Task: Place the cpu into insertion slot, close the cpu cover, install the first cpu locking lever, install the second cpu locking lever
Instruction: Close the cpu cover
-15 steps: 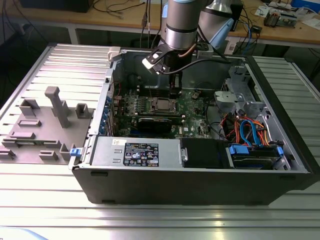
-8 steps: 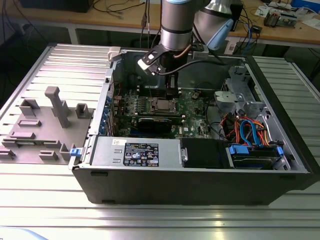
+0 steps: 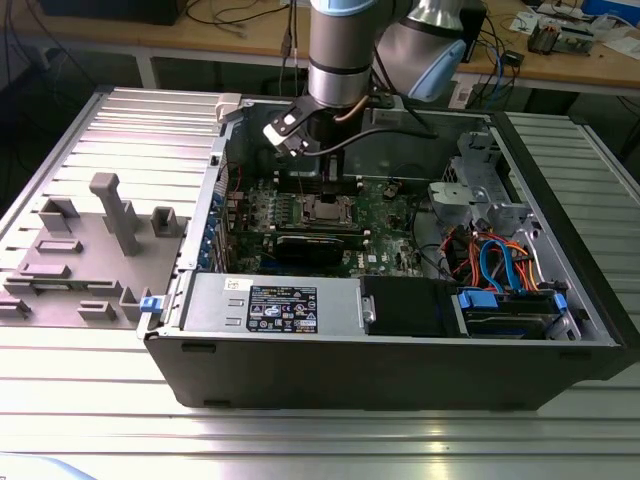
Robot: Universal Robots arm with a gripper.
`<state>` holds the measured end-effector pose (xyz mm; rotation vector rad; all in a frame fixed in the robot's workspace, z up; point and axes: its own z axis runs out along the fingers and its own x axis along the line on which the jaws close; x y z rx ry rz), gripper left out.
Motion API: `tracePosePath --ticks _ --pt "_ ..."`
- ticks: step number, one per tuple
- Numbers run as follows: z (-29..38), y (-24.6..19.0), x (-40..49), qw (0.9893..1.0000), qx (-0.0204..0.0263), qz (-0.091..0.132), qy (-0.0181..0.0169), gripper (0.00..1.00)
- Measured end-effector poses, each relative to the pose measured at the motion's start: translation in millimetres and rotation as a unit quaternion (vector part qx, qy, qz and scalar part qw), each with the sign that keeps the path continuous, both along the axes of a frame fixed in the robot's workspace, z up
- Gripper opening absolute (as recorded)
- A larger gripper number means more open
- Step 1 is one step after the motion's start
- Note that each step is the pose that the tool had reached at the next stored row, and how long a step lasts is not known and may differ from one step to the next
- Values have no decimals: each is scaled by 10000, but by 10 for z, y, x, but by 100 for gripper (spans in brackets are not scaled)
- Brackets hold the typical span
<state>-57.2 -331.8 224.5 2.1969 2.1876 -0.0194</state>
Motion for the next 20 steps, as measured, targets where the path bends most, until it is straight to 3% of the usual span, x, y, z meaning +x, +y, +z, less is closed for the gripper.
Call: tracePosePath --ticks 2,7,14,20 --pt "-26 0 -81 10000 -1 3 1 11" --pt "-64 0 -154 10000 1 6 5 11" --pt "-153 -1 -185 10000 4 11 6 11" --pt "-188 0 -186 10000 7 10 7 11"
